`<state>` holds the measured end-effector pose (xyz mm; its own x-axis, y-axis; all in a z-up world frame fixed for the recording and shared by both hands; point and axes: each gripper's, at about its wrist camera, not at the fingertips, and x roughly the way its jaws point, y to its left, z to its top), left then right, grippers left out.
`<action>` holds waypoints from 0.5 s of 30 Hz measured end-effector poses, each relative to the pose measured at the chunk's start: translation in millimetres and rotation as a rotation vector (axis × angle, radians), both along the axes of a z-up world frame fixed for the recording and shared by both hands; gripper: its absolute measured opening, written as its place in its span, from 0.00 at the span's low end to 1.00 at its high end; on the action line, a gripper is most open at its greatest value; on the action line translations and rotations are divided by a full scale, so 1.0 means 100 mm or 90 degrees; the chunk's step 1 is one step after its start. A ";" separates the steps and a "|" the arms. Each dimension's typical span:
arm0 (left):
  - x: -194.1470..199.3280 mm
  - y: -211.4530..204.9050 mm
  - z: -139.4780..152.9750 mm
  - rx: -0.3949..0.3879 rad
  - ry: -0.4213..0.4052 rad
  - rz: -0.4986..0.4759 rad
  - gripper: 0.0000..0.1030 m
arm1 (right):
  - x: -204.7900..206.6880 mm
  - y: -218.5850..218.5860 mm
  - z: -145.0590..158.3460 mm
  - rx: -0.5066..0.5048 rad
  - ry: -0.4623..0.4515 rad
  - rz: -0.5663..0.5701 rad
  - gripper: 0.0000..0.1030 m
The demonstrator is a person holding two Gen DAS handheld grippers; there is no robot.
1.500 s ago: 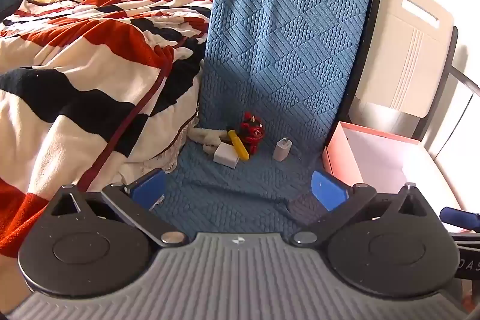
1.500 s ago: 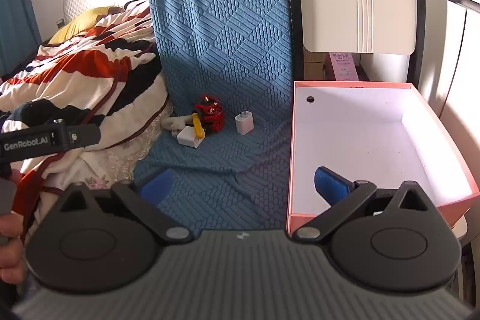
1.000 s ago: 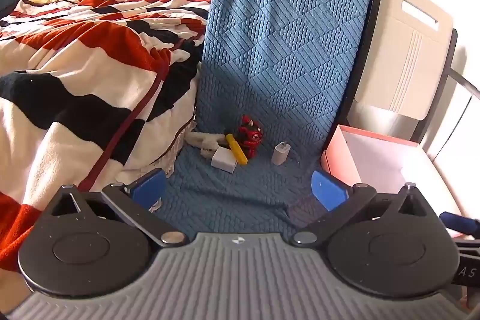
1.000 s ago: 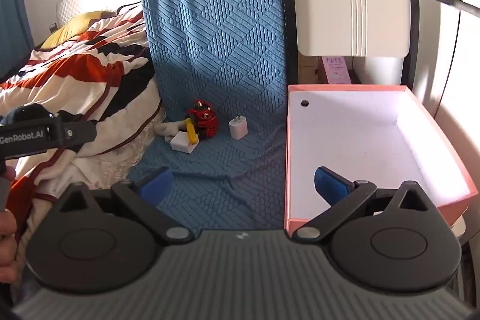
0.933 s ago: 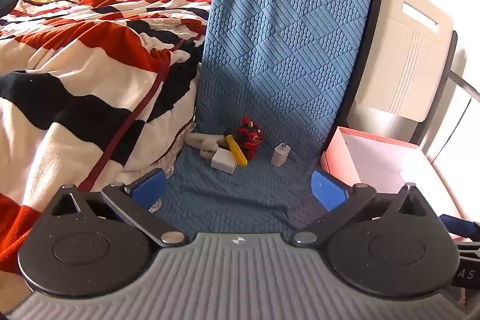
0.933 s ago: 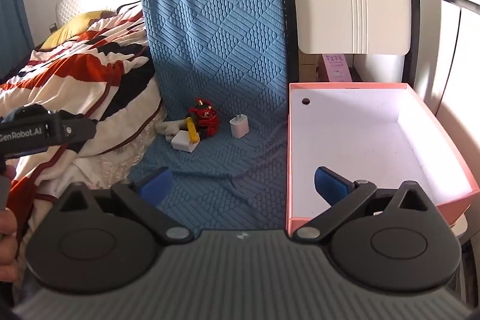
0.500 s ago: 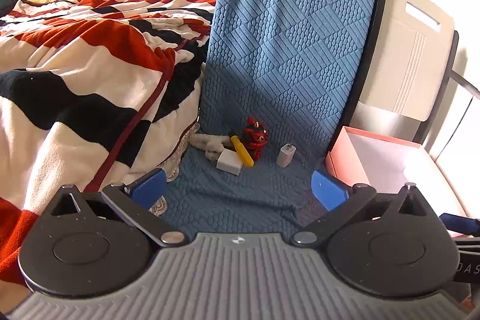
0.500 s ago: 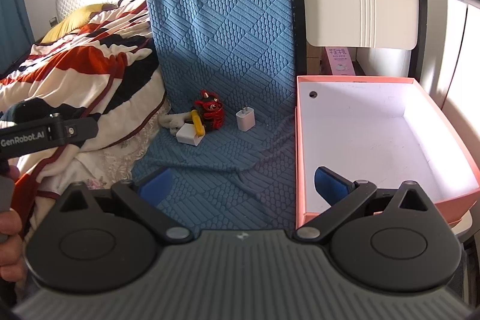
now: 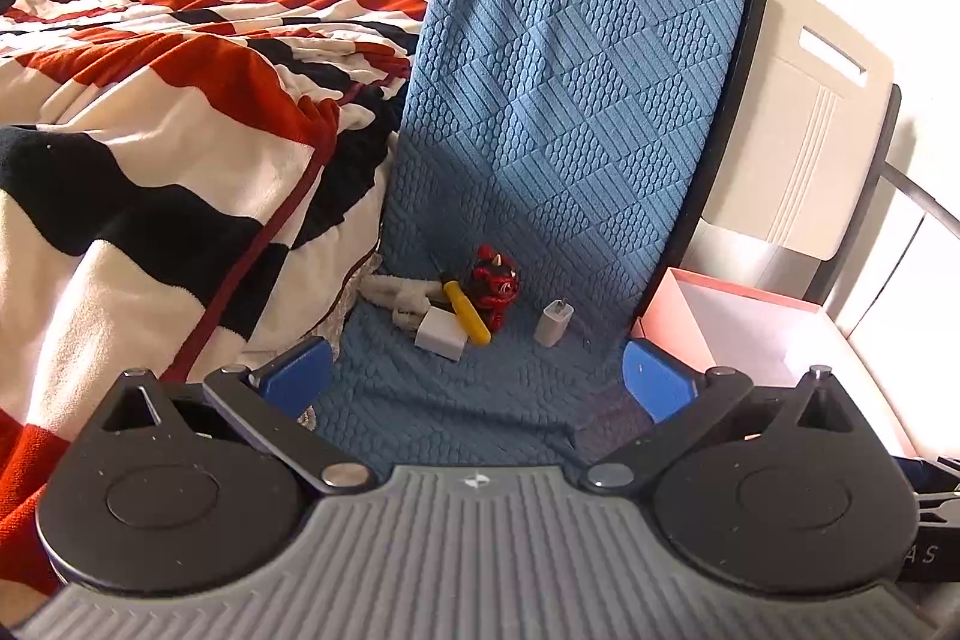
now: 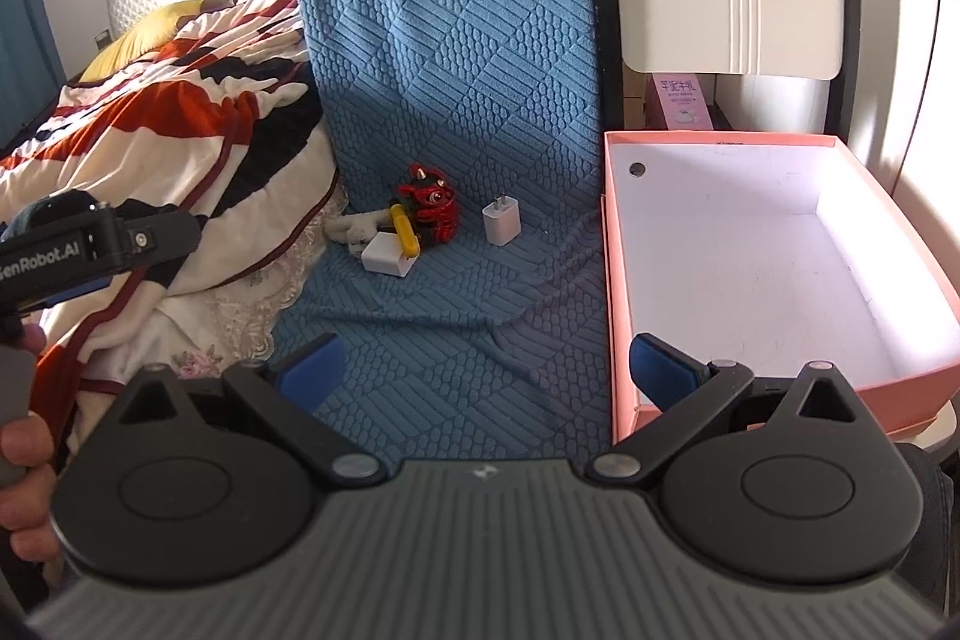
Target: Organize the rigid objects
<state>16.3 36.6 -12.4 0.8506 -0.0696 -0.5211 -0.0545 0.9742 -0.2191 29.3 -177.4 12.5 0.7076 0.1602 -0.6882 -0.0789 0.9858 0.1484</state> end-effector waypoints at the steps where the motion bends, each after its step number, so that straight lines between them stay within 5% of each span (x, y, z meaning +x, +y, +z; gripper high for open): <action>1: 0.00 0.01 -0.01 -0.001 0.000 -0.001 1.00 | 0.01 0.01 0.00 0.000 0.001 0.001 1.00; 15: 0.03 0.05 -0.06 -0.003 0.007 0.004 1.00 | 0.02 0.03 -0.01 0.001 0.004 0.008 1.00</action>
<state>19.0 41.6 -18.5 0.8449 -0.0674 -0.5306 -0.0626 0.9728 -0.2232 31.2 -174.6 11.9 0.7009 0.1695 -0.6928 -0.0901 0.9846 0.1498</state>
